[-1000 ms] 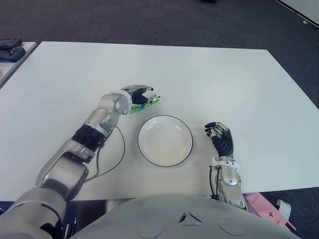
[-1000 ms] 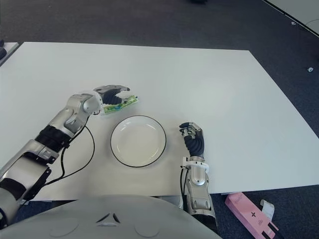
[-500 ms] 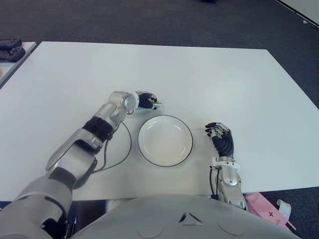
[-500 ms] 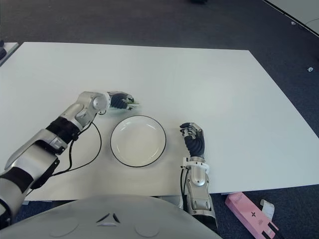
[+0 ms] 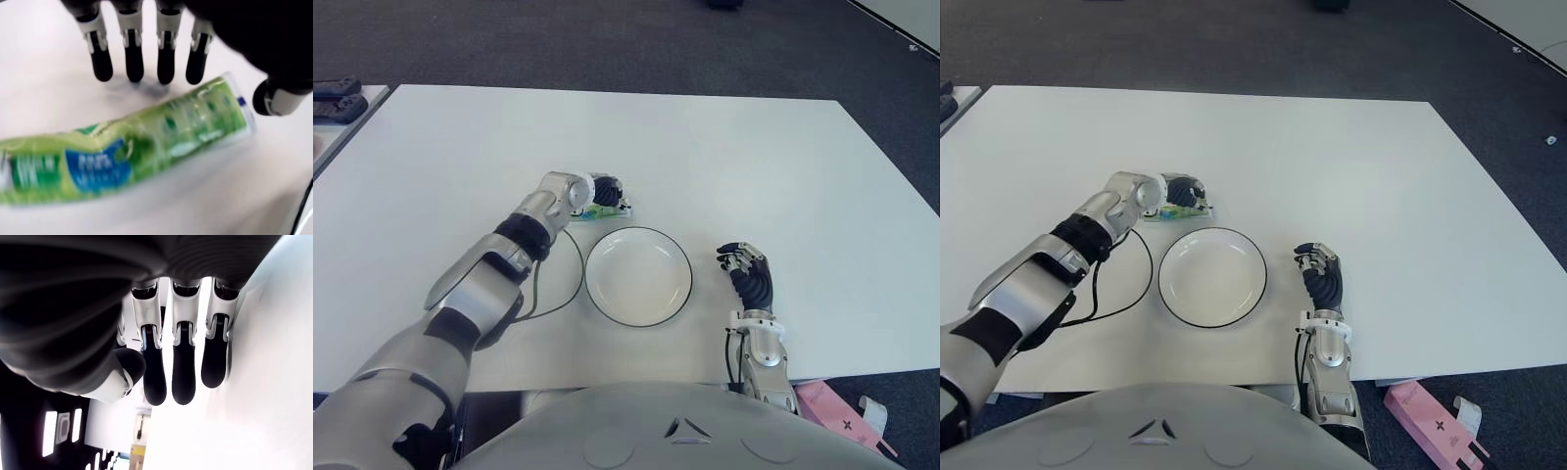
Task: Put the toothpaste on the table into the plate.
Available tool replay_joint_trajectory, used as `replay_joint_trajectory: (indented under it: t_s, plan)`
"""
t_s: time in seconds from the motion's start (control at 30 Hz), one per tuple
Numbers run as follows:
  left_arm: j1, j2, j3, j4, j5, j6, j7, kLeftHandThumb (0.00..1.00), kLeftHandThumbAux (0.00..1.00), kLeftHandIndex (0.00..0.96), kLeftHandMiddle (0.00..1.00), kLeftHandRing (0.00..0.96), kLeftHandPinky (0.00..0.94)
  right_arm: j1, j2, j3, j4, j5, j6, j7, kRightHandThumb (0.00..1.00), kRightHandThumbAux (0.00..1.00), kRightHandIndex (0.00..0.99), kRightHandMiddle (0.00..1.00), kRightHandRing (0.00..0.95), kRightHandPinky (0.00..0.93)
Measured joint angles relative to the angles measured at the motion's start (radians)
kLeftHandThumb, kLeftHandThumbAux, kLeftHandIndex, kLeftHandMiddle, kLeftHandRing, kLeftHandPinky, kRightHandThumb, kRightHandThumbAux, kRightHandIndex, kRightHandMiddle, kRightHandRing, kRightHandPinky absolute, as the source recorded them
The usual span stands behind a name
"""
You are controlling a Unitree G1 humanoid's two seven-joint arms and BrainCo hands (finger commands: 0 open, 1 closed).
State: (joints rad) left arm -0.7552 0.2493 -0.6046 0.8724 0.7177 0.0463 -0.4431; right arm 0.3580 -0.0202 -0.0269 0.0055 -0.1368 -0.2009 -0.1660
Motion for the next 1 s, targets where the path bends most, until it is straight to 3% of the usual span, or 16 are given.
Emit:
replay_joint_trajectory:
  t_s: [0.43,1.0]
  plan:
    - [-0.014,-0.019,-0.002,0.084,-0.004,-0.011,0.085,0.4,0.402,0.284,0.19,0.169,0.207,0.01,0.001,-0.001,-0.008,0.0,0.0,-0.012,0.714,0.73,0.426,0.467,0.473,0.473]
    - [0.024,-0.017,-0.004,0.089,-0.009,-0.016,0.209,0.418,0.337,0.256,0.127,0.096,0.144,0.02,-0.001,-0.011,-0.015,0.004,-0.001,-0.014,0.715,0.729,0.427,0.469,0.475,0.472]
